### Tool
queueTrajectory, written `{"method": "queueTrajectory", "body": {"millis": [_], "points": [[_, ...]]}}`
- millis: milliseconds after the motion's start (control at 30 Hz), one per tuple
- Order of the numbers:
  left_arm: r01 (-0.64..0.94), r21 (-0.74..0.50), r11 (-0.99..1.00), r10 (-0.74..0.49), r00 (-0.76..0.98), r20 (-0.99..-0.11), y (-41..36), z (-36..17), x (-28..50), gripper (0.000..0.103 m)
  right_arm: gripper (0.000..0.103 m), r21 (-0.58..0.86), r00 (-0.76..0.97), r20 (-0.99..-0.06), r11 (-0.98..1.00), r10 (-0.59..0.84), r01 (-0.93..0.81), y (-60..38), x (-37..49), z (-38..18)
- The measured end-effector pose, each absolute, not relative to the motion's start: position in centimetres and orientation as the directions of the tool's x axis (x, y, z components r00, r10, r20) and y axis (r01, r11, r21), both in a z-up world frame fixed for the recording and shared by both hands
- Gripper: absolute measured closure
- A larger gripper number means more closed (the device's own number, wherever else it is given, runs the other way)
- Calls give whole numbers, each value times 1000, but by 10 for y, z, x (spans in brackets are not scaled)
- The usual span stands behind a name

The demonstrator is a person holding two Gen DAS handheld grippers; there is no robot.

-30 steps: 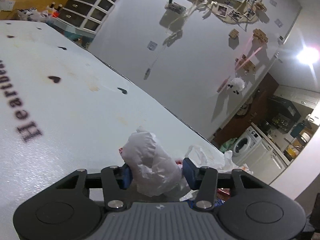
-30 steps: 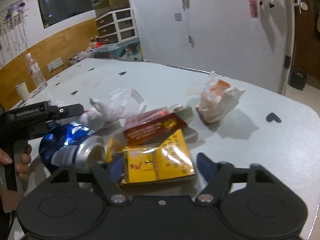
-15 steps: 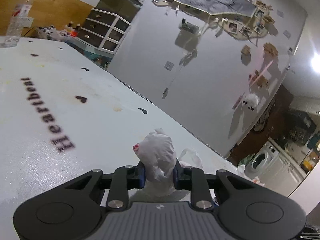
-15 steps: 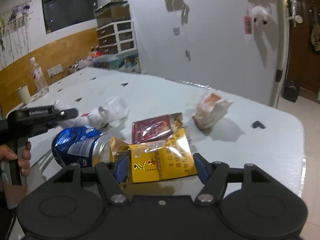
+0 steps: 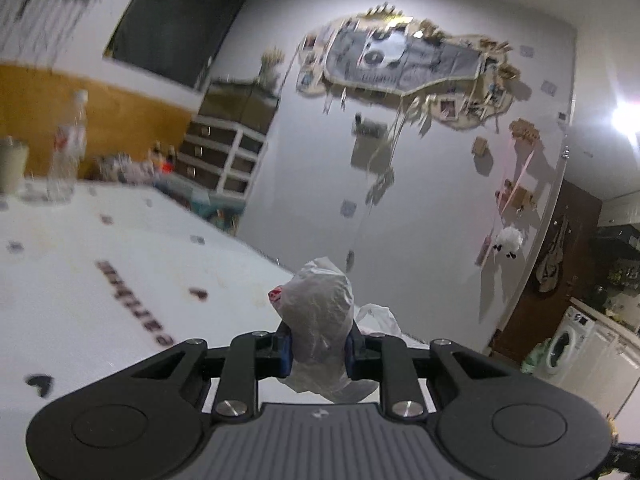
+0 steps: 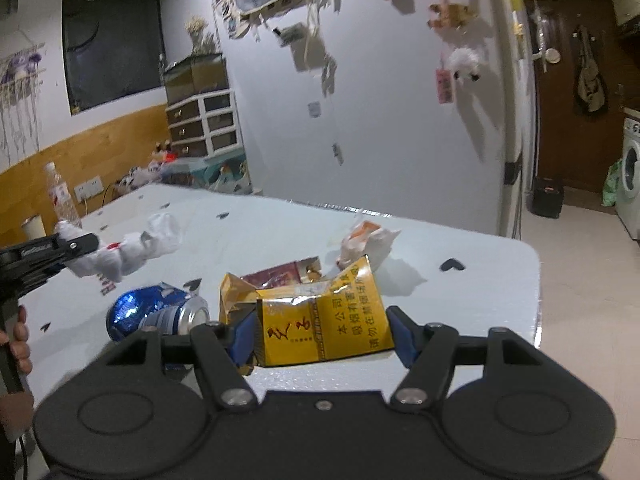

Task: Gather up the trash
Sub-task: 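Lift both held items and carry them over the yellow bin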

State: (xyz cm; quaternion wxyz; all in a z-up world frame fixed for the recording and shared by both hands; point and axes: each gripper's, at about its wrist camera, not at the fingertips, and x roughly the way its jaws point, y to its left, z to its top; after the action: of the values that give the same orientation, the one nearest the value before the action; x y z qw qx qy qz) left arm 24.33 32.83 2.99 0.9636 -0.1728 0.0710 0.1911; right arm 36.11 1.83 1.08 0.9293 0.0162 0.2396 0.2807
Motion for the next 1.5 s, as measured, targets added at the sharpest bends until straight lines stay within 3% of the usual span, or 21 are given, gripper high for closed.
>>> {"method": "queueTrajectory", "body": {"millis": [267,433,1000,1500], "points": [[-315,-220,923,294,948,-125,264,46,217,78,35,138,772,-395,863,497,-485,-9,331,20],[-262,-213,941,239,963,-126,229,47,208,78,35,143,799,-371,880,472,-453,-34,311,28],[-86,-76,993,64,965,-254,108,58,174,78,35,136,877,-327,936,351,-324,-133,233,41],[73,-26,997,-78,958,-278,1,62,156,78,35,157,920,-319,970,226,-184,-232,182,38]]}}
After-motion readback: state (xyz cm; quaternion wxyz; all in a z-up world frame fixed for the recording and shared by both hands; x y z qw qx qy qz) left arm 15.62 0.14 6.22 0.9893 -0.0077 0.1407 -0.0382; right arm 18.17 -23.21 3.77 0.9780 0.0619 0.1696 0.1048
